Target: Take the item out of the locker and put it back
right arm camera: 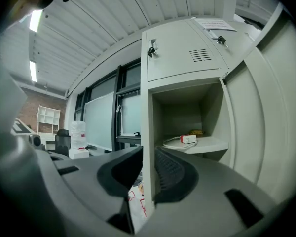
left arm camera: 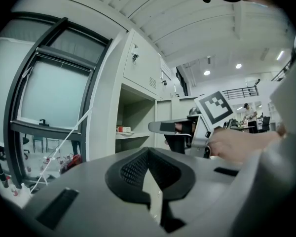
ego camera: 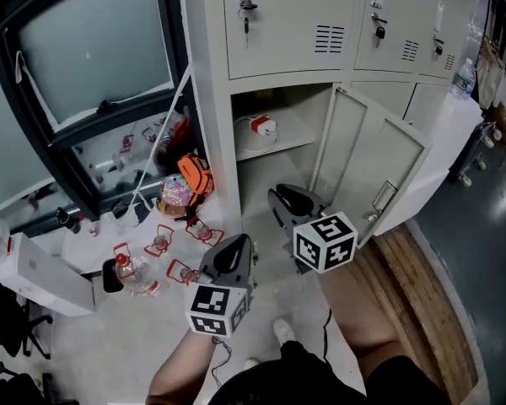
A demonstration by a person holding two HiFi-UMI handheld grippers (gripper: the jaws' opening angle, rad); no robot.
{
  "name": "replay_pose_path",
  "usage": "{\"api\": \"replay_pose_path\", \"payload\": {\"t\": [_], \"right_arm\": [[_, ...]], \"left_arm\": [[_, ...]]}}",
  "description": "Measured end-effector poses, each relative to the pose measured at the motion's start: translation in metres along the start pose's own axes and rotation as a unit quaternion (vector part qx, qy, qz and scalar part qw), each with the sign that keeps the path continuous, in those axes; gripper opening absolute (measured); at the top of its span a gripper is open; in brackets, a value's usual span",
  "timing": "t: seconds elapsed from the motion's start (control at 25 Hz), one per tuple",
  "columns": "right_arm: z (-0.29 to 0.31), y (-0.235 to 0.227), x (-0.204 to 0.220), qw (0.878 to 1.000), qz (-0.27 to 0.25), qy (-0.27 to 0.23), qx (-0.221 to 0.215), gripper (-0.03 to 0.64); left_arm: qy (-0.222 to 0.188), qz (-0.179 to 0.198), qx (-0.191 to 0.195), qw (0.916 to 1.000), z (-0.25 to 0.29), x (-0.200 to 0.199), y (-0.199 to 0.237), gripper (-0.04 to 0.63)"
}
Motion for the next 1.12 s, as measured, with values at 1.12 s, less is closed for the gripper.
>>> {"api": "replay_pose_path", "payload": {"t": [1.12], "right_arm": [[0.157, -0.133, -0.051, 0.991, -0.060, 0.120, 0.013, 0.239]], "left_arm": [[0.001, 0.028, -0.016, 0.9995, 0.138, -0.022, 0.032, 0.003]]}}
Point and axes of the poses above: the fingertips, and each gripper's own axes: z forward along the fingers, y to its left, x out of its underside, the point moved 8 cm from there along -z, backward along the fingers, and after that the axes turned 8 degrees about z, right-handed, at the moved point
